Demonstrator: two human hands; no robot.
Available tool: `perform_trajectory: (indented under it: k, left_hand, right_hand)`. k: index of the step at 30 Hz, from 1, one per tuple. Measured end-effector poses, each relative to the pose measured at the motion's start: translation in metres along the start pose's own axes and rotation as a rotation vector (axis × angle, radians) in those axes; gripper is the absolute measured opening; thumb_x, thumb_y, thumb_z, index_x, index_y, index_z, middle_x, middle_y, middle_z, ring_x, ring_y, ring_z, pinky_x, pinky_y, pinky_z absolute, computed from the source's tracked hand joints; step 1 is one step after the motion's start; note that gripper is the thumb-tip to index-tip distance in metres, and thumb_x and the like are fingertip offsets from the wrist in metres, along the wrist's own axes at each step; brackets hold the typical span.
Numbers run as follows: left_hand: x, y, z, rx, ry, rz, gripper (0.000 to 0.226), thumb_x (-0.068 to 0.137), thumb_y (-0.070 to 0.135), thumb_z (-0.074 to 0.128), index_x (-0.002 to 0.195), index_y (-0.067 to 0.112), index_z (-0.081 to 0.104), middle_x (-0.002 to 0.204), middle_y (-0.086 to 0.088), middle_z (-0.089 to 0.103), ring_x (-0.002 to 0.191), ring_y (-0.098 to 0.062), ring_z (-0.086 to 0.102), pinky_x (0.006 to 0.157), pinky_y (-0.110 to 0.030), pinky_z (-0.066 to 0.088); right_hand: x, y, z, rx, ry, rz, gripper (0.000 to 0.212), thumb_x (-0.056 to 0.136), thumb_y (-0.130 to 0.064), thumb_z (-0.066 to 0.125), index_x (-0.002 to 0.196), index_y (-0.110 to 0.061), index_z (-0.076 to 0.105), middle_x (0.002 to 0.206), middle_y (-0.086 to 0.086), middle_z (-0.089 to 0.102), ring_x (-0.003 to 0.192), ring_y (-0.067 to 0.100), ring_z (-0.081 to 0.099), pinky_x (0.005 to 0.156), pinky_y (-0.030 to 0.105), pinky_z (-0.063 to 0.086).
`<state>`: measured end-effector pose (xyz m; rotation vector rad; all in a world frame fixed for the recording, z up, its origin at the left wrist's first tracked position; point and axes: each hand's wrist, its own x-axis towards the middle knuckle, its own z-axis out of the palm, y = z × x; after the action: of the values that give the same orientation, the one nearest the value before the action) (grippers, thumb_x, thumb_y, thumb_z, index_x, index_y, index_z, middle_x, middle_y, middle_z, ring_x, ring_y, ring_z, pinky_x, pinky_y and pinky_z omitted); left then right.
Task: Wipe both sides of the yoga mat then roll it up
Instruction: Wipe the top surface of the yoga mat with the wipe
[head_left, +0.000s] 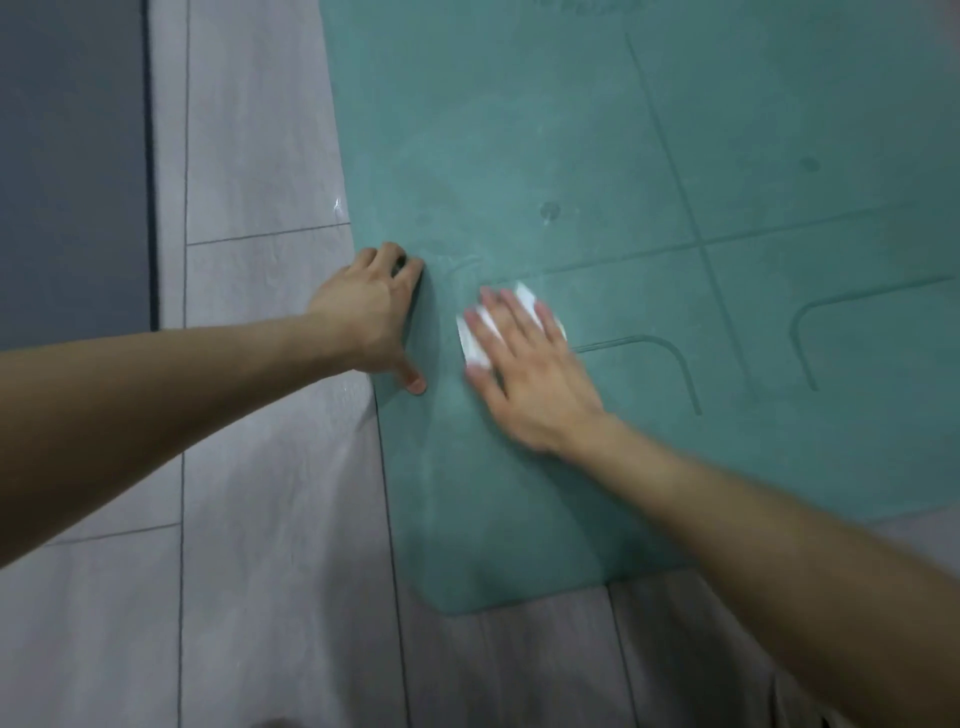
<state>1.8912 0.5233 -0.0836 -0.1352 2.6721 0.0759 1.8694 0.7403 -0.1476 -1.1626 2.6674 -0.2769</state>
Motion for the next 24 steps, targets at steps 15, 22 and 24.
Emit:
perform_trajectory:
  k: [15, 22, 24]
  left_hand:
    - [-0.009, -0.005, 0.009, -0.102, -0.01, 0.011, 0.152, 0.05, 0.075, 0.091, 0.167, 0.014, 0.015, 0.174, -0.006, 0.011, 0.158, -0.03, 0.016, 0.128, -0.044, 0.024]
    - [-0.006, -0.005, 0.01, -0.045, -0.004, 0.025, 0.152, 0.052, 0.08, 0.087, 0.166, 0.013, 0.014, 0.172, -0.009, 0.014, 0.156, -0.033, 0.019, 0.127, -0.047, 0.029]
    - [-0.007, -0.004, 0.007, -0.003, 0.033, 0.061, 0.145, 0.052, 0.08, 0.087, 0.165, 0.017, 0.021, 0.167, -0.008, 0.025, 0.151, -0.034, 0.028, 0.121, -0.05, 0.037]
  right_hand:
    - [0.042, 0.122, -0.037, -0.062, -0.007, 0.253, 0.068, 0.108, -0.056, 0.006, 0.169, -0.026, 0.01, 0.177, 0.003, 0.004, 0.163, 0.018, -0.006, 0.132, 0.044, -0.004]
    - [0.056, 0.003, -0.002, -0.077, -0.042, -0.114, 0.069, 0.107, -0.057, 0.018, 0.167, -0.023, 0.024, 0.176, 0.003, 0.015, 0.163, 0.02, 0.004, 0.131, 0.047, 0.003]
    - [0.046, 0.034, -0.01, -0.076, -0.036, -0.11, 0.067, 0.108, -0.057, 0.018, 0.166, -0.024, 0.025, 0.175, 0.002, 0.019, 0.162, 0.021, 0.007, 0.131, 0.047, 0.008]
